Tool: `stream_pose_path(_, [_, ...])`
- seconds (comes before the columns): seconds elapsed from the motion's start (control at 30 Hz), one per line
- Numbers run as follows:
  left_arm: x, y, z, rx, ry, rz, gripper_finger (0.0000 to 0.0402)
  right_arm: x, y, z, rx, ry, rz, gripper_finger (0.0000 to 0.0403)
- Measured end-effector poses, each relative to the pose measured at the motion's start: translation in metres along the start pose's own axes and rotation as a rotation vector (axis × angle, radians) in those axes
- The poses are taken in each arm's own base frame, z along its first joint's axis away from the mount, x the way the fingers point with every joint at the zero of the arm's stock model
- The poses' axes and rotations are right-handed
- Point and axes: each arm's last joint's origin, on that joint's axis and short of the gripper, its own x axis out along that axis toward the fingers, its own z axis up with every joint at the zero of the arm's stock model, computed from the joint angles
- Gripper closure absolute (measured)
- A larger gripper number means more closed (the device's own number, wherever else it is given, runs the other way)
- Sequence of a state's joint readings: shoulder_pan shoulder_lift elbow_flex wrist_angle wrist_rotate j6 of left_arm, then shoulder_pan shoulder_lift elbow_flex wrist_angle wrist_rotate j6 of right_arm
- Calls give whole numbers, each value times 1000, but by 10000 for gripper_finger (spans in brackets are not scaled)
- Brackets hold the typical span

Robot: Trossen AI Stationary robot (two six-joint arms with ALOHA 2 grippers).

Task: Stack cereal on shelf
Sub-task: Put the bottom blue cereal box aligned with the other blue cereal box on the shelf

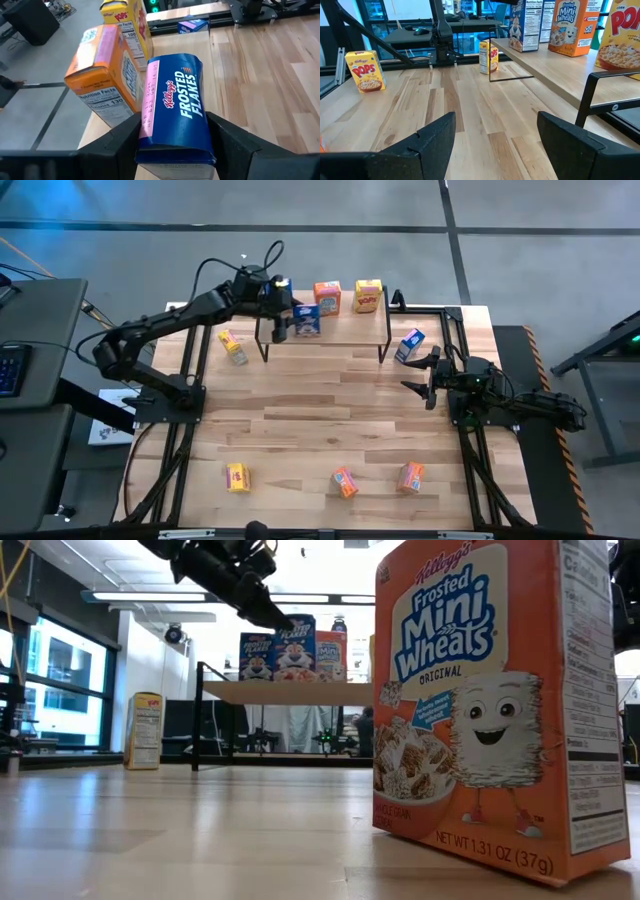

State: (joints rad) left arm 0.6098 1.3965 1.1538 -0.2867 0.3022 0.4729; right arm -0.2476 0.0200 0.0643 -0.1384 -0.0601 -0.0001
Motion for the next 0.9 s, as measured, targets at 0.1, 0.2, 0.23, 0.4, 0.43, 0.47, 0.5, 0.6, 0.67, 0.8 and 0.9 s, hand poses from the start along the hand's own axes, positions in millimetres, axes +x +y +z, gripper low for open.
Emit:
stream_pose_path(0.1, [-9,-2,2,25,3,-1,209,0,0,0,0,0,0,129])
stream_pose_path(0.2, [-19,-4,5,52,3,10,209,0,0,0,0,0,0,129])
stream_pose_path(0.23, [-22,-5,4,60,15,17,209,0,0,0,0,0,0,129])
stream_pose_path(0.4, [-40,-6,5,80,42,46,209,0,0,0,0,0,0,129])
stream_pose_path(0.43, [-44,-6,4,75,46,50,209,0,0,0,0,0,0,129])
stream_pose_path(0.47, [-47,-5,4,72,51,56,209,0,0,0,0,0,0,129])
stream_pose_path(0.5, [-50,-4,3,68,53,63,209,0,0,0,0,0,0,129])
stream_pose_path(0.6, [-61,-2,3,60,50,81,209,0,0,0,0,0,0,129])
stream_pose_path(0.67, [-66,0,2,54,45,86,209,0,0,0,0,0,0,129])
stream_pose_path(0.8, [-77,1,-2,42,8,62,209,0,0,0,0,0,0,129])
stream_pose_path(0.9, [-81,2,-11,40,-33,62,209,0,0,0,0,0,0,129])
